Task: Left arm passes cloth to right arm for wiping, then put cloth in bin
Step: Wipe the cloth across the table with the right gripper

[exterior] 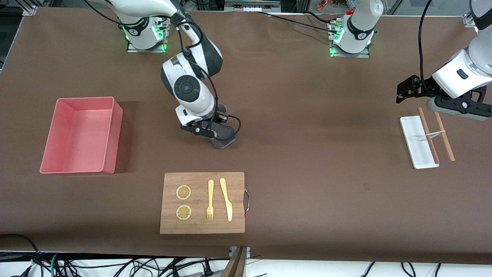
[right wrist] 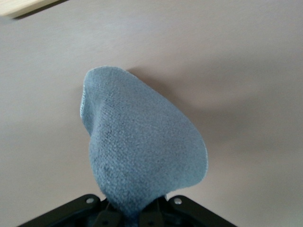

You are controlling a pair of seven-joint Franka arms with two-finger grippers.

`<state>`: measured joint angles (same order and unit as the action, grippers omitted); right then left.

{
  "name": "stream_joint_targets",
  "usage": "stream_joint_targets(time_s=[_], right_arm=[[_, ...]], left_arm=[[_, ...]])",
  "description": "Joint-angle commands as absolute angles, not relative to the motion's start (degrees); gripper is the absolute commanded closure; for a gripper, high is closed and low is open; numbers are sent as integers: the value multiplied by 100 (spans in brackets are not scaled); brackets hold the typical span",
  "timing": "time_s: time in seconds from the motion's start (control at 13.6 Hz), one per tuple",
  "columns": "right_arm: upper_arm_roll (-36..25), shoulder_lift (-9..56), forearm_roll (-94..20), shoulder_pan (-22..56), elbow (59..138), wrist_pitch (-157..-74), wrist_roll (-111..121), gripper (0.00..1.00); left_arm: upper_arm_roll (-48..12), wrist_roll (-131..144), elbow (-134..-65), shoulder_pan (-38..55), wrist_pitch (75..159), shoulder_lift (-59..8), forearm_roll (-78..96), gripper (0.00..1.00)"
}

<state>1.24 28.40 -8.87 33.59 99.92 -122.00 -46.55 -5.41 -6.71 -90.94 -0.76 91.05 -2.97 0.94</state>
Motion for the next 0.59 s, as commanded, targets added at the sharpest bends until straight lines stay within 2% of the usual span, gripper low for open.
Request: stream_joint_targets(time_s=[0.0,0.51], right_arm=[[158,3067,-976,2920,10019,-12155,-3949,100],[150,3234,-958,1426,10169,-12146,-981,100]], left_arm=[[-545,-668,-9035,-105,9062,-334,158,0],[-554,-668,-9035,-97,9053,-334,149,0]])
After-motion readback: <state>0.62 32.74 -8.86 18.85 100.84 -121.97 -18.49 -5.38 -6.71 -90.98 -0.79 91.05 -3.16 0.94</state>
